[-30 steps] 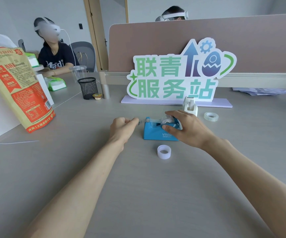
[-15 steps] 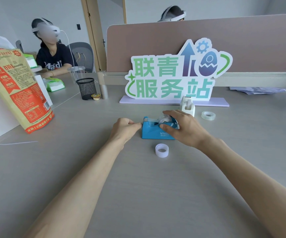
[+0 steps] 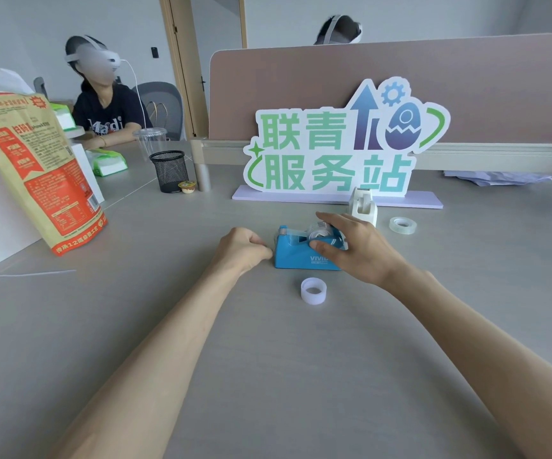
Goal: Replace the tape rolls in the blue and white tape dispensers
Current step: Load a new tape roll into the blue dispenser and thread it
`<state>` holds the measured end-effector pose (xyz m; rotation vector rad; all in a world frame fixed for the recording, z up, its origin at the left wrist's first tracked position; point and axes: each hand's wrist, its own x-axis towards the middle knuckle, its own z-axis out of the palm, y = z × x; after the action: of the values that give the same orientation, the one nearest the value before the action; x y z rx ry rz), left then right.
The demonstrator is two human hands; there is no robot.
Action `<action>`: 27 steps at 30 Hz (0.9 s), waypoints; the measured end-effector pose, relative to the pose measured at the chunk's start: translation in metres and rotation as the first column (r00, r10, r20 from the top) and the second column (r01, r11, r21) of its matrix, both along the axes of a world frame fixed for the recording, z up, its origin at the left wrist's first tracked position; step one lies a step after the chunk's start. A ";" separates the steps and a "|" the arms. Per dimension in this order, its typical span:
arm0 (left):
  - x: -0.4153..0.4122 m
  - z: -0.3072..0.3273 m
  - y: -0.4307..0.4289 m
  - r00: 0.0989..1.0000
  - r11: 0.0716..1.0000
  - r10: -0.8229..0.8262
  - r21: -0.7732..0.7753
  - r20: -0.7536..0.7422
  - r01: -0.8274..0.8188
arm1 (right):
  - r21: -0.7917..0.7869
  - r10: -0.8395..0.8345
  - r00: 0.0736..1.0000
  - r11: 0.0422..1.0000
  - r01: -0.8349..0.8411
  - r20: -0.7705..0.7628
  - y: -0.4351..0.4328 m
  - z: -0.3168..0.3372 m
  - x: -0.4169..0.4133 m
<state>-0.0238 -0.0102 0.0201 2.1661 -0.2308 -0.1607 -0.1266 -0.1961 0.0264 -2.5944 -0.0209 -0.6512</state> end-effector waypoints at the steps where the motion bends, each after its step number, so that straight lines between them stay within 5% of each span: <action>1: -0.001 -0.001 0.001 1.000 1.000 -0.004 -0.018 0.019 0.004 | 0.002 0.001 1.000 1.000 -0.001 0.001 0.000 0.000 0.000; 7: -0.008 -0.009 0.006 0.941 0.955 -0.010 -0.276 0.338 0.110 | 0.007 -0.003 1.000 1.000 0.003 0.007 -0.002 -0.001 0.001; 10: -0.006 -0.009 0.004 0.906 0.942 -0.071 -0.272 0.417 0.199 | 0.010 -0.001 1.000 1.000 0.001 -0.002 -0.003 -0.002 0.002; 27: -0.006 -0.010 0.007 0.936 0.963 -0.040 -0.236 0.349 0.130 | 0.031 0.005 1.000 1.000 -0.005 -0.012 -0.004 -0.003 0.005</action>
<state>-0.0295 -0.0036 0.0105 1.9144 -0.5172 0.1913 -0.1221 -0.2006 0.0231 -2.5676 -0.0137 -0.6294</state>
